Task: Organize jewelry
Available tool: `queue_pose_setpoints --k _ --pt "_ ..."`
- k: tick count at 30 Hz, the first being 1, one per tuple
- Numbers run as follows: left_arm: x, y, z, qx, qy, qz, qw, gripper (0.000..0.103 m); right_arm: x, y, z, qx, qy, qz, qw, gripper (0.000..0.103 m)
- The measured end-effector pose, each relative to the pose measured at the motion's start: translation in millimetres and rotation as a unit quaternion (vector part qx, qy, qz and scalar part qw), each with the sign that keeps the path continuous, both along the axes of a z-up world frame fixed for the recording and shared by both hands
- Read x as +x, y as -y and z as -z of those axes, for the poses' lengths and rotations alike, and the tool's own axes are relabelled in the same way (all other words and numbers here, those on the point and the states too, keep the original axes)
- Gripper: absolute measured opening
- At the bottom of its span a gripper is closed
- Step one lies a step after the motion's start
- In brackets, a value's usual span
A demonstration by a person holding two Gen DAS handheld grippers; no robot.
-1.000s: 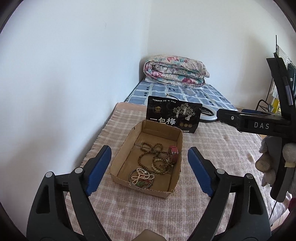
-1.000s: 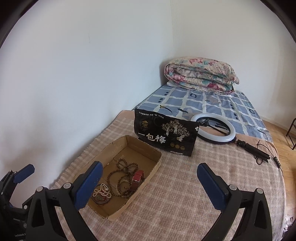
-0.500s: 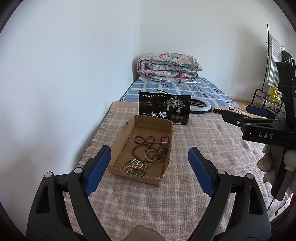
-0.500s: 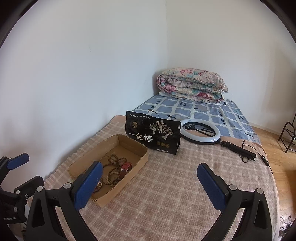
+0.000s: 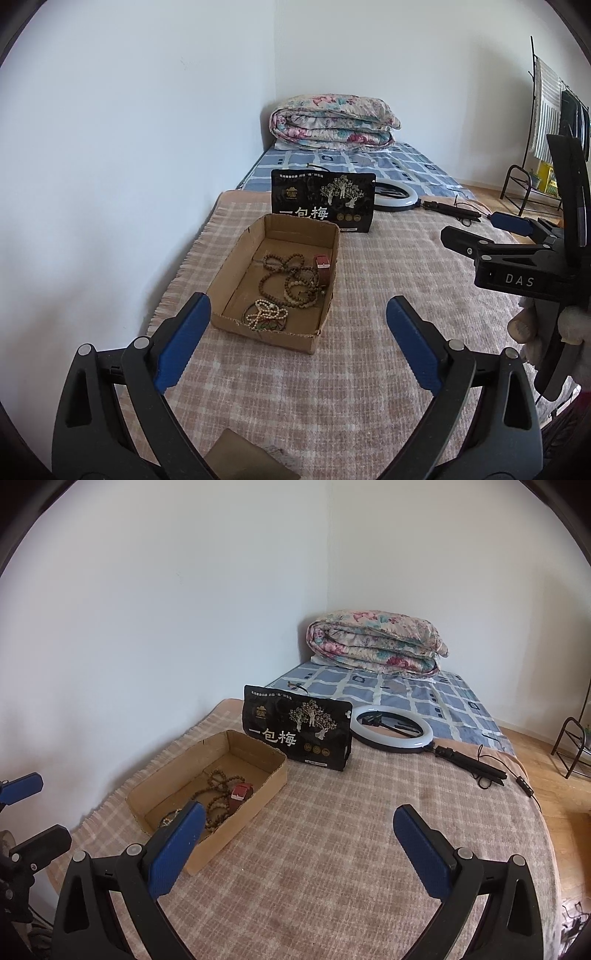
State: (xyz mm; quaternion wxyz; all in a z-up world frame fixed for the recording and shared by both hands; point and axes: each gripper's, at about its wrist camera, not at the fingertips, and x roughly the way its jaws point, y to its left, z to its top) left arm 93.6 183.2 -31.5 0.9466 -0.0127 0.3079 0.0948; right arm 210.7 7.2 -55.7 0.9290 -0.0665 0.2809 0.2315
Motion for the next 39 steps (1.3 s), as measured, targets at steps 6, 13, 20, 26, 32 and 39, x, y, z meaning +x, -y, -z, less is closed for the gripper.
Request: queue_pose_setpoints --k 6,13,20,26,32,39 --pt "0.9 1.4 1.0 0.003 -0.004 -0.003 1.0 0.099 4.1 7.6 4.4 0.001 -0.007 0.008 1.0 0.103" --pt "-1.5 1.4 3.1 0.012 -0.002 -0.013 0.9998 0.102 4.5 8.9 4.0 0.003 -0.006 0.007 1.0 0.103" --pt "0.6 -3.4 3.2 0.008 -0.009 -0.024 0.9996 0.102 4.8 4.6 5.8 0.0 -0.009 0.001 1.0 0.103" --pt "1.2 -4.0 3.6 0.009 -0.01 -0.024 0.9996 0.102 5.8 2.2 8.4 0.0 -0.014 -0.003 1.0 0.103" --pt "1.2 -5.8 6.1 0.009 -0.013 -0.025 0.9995 0.102 6.4 1.5 9.4 0.001 -0.016 -0.004 1.0 0.103" --pt "-0.5 -3.6 7.3 0.015 -0.011 -0.022 0.9996 0.102 5.9 0.2 11.1 -0.001 -0.021 -0.01 1.0 0.103"
